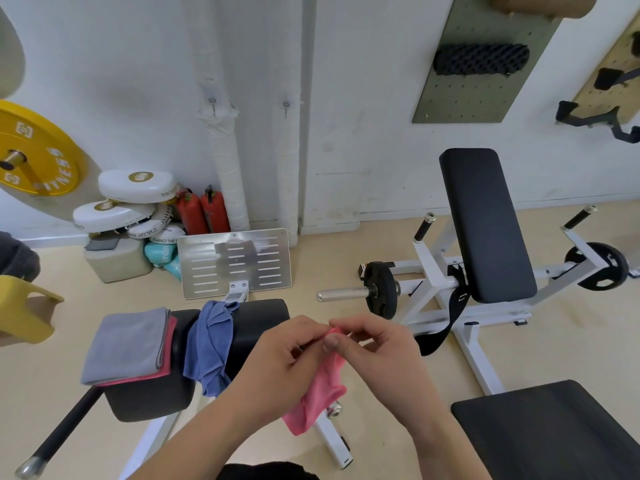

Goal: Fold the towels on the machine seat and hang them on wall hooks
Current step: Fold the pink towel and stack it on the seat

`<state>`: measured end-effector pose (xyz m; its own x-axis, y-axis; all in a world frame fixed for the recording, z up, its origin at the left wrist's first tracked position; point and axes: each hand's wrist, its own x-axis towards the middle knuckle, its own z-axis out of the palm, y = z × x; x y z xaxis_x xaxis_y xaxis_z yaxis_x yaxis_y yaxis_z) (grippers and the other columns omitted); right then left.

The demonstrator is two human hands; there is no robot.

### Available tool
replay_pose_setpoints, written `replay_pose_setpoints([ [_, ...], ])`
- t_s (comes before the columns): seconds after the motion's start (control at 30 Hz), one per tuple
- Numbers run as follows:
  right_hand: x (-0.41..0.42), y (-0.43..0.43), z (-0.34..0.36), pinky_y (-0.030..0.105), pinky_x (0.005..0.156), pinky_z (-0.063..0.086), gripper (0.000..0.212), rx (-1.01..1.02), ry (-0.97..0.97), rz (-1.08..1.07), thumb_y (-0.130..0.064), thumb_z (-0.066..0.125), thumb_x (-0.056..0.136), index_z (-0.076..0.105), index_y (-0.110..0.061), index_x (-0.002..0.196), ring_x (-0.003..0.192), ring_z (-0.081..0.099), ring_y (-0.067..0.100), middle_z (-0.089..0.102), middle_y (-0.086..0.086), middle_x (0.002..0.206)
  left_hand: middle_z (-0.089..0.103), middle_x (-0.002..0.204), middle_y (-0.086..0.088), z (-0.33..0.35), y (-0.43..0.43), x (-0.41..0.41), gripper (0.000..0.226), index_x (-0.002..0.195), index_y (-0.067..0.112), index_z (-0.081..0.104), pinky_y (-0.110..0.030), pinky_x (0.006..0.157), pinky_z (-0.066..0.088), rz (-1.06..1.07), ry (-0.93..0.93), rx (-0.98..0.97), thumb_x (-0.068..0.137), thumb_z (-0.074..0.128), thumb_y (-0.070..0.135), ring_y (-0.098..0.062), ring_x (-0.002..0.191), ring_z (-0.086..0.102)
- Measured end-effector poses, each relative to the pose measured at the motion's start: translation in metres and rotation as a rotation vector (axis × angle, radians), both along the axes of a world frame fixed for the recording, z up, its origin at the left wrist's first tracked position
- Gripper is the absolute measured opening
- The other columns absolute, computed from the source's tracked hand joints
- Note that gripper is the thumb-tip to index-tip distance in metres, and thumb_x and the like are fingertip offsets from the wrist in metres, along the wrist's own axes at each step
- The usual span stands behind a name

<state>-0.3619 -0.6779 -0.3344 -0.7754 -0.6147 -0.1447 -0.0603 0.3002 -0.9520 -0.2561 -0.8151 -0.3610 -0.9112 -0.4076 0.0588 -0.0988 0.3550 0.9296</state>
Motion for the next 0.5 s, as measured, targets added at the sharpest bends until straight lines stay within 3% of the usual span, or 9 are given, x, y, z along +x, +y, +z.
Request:
replay_pose_setpoints([
  [0.13,0.005,-0.005,0.000,0.009,0.077,0.046,0.017,0.059,0.145,-0.023,-0.017,0.081,0.084,0.081,-0.033,0.080,0.089,0.065,-0.003,0.073,-0.025,0.089,0.073,0.086,0.016,0.000,-0.003,0.001,0.031,0.093,0.038,0.077,-0.025,0.075,0.057,0.034,-0.089,-0.012,0.096,0.062,0.011,-0.007,0.085,0.070],
  [0.23,0.006,-0.006,0.003,0.010,0.081,0.046,0.021,0.085,0.277,-0.005,-0.017,0.076,0.087,0.075,-0.034,0.076,0.096,0.065,-0.001,0.070,-0.027,0.092,0.073,0.077,0.012,-0.006,-0.009,0.000,0.033,0.084,0.034,0.073,-0.023,0.064,0.056,0.080,-0.204,-0.022,0.084,0.057,0.005,-0.002,0.070,0.066],
  [0.37,-0.001,-0.003,0.013,0.010,0.077,0.046,0.020,0.027,0.298,0.034,-0.013,0.065,0.096,0.069,-0.029,0.085,0.093,0.065,0.002,0.072,-0.020,0.087,0.067,0.067,-0.001,-0.017,-0.022,0.001,0.027,0.073,0.024,0.067,-0.024,0.055,0.043,0.119,-0.250,-0.070,0.074,0.051,0.002,-0.005,0.056,0.051],
  [0.5,-0.007,-0.002,0.014,0.012,0.073,0.045,0.013,-0.016,0.330,0.045,-0.020,0.055,0.104,0.058,-0.029,0.094,0.084,0.061,0.004,0.065,-0.019,0.087,0.066,0.066,-0.003,-0.024,-0.029,0.000,0.024,0.071,0.020,0.068,-0.024,0.055,0.043,0.064,-0.298,-0.080,0.074,0.048,0.008,-0.006,0.055,0.051],
])
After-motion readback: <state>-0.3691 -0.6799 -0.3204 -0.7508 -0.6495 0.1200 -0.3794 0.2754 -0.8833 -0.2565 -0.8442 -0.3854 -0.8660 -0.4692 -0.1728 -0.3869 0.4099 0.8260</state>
